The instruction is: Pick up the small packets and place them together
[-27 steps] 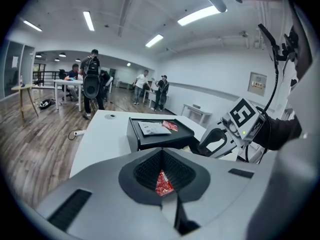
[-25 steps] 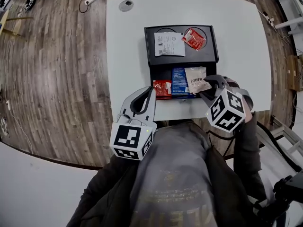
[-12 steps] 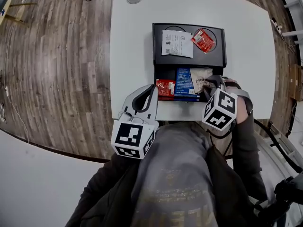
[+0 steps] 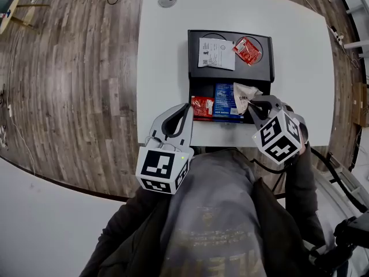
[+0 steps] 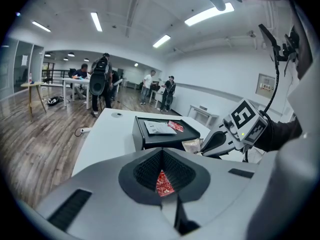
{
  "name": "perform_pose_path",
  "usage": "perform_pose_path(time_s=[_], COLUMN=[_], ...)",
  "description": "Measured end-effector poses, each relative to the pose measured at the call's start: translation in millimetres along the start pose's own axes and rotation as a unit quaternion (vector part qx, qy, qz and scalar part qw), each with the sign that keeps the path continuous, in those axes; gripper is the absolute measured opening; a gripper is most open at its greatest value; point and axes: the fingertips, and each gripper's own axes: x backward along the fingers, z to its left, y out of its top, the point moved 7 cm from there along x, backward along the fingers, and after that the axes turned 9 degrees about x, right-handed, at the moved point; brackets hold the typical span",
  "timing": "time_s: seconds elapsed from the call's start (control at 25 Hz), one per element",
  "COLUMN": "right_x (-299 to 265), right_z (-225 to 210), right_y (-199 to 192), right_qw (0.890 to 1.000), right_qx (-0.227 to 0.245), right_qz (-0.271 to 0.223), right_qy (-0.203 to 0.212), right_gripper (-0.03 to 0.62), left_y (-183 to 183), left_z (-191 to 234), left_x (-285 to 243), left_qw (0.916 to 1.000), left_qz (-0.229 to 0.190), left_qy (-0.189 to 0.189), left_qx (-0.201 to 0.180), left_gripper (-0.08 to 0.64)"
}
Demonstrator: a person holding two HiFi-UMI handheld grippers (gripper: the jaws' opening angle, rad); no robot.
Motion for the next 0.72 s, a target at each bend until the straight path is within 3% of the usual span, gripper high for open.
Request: perform_pose_path(time_s=[0.32, 0.52, 0.72], right_x=[21.7, 49.7, 61.3], right_z=[13.3, -2.7, -27.8], right_y=[23.5, 41.2, 44.7], right_qw=[0.999, 0.995, 0.993], right_qx=[-0.001, -0.008, -0.011], right_qz=[-0.038, -0.078, -0.084], right_qy=[-0.019, -0.053, -0.088], right_gripper=[0.025, 0.024, 0.025], left_y=[10.3, 18.2, 28.5], left_z=[-4.7, -8.6, -6.9], left_x=[16.0, 18.9, 16.2], left_qw=[0.9993, 0.9985, 0.9981], left_qz=[-0.033, -0.046, -0.053], left_qy=[-0.01, -0.018, -0.012], left_qx=[-0.015, -0.023, -0.028], left_gripper=[0.003, 0.003, 0.003])
